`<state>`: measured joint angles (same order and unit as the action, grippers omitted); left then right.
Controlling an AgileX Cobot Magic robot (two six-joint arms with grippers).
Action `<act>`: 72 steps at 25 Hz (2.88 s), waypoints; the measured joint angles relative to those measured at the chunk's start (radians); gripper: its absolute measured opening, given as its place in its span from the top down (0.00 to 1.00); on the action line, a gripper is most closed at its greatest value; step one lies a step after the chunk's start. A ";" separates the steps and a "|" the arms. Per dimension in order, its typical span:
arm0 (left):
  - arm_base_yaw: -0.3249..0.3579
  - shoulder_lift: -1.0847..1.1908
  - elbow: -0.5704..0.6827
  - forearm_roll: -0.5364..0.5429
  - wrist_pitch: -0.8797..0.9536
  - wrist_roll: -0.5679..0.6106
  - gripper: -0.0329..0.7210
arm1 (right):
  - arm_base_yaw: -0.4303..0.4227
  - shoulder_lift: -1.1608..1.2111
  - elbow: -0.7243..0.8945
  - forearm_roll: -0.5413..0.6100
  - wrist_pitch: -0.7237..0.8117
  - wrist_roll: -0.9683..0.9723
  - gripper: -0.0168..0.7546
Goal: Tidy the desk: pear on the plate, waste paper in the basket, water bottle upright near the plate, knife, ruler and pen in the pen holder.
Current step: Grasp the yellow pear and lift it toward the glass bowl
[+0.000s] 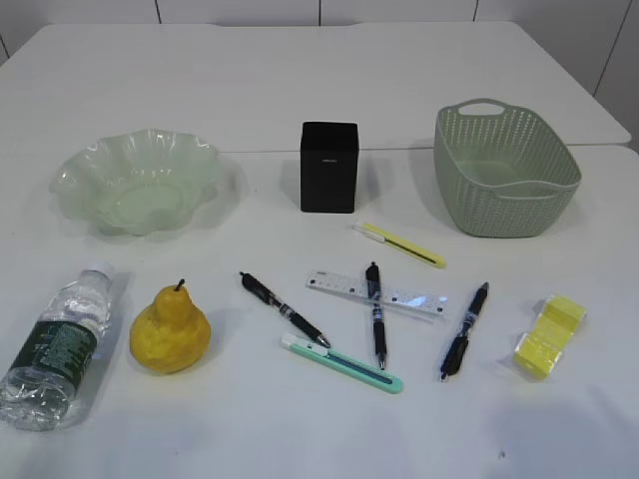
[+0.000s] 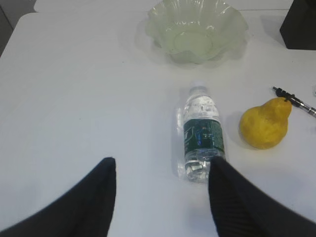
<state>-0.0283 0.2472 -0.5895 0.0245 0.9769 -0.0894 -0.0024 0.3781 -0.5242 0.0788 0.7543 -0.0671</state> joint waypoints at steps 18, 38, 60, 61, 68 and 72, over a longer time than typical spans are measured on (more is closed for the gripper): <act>-0.067 0.490 -0.170 -0.006 -0.133 0.004 0.30 | 0.000 0.460 -0.234 0.039 0.009 0.000 0.22; -0.328 1.067 -0.528 -0.004 -0.069 0.096 0.30 | 0.000 0.666 -0.260 0.039 0.105 -0.050 0.22; -0.498 1.462 -0.766 0.066 0.039 0.107 0.30 | 0.000 0.743 -0.261 0.039 0.121 -0.074 0.22; -0.499 1.478 -0.772 0.065 0.050 0.107 0.30 | 0.000 0.745 -0.261 0.039 0.120 -0.074 0.22; -0.503 1.556 -0.777 0.032 0.121 0.107 0.25 | 0.000 0.780 -0.272 0.039 0.118 -0.076 0.22; -0.523 1.562 -0.777 0.029 0.120 0.107 0.22 | 0.000 0.803 -0.292 0.044 0.116 -0.076 0.22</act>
<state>-0.5514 1.8090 -1.3668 0.0540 1.0974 0.0173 -0.0024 1.1809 -0.8162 0.1231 0.8704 -0.1434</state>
